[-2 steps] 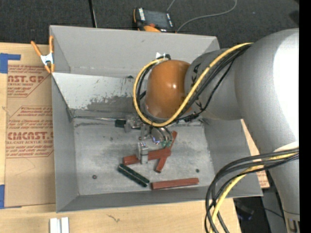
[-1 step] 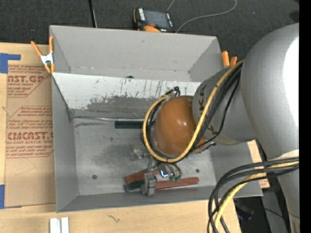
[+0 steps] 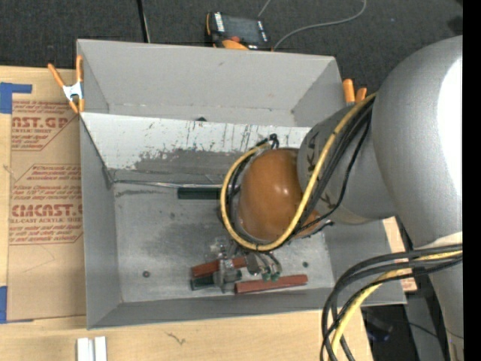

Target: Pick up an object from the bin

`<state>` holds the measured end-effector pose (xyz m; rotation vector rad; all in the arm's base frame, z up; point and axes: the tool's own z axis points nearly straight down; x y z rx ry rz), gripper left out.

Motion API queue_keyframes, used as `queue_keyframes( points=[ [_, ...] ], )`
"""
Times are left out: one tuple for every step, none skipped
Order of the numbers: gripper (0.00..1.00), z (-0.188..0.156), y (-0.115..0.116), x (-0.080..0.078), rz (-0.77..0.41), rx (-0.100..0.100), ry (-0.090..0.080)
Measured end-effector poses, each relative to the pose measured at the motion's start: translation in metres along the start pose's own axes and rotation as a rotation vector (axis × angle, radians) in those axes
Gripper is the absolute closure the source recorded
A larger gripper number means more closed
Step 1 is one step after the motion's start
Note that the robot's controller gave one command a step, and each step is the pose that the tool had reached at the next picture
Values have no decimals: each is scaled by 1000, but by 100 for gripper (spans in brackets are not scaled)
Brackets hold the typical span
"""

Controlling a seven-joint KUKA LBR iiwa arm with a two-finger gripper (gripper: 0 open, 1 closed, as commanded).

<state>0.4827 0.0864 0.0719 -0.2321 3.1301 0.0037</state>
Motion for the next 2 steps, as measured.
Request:
queue_keyframes(
  points=[
    [100,-123,4,-16,35,2,-6],
    [100,-217,-14,-56,-393,3,-5]
  ],
)
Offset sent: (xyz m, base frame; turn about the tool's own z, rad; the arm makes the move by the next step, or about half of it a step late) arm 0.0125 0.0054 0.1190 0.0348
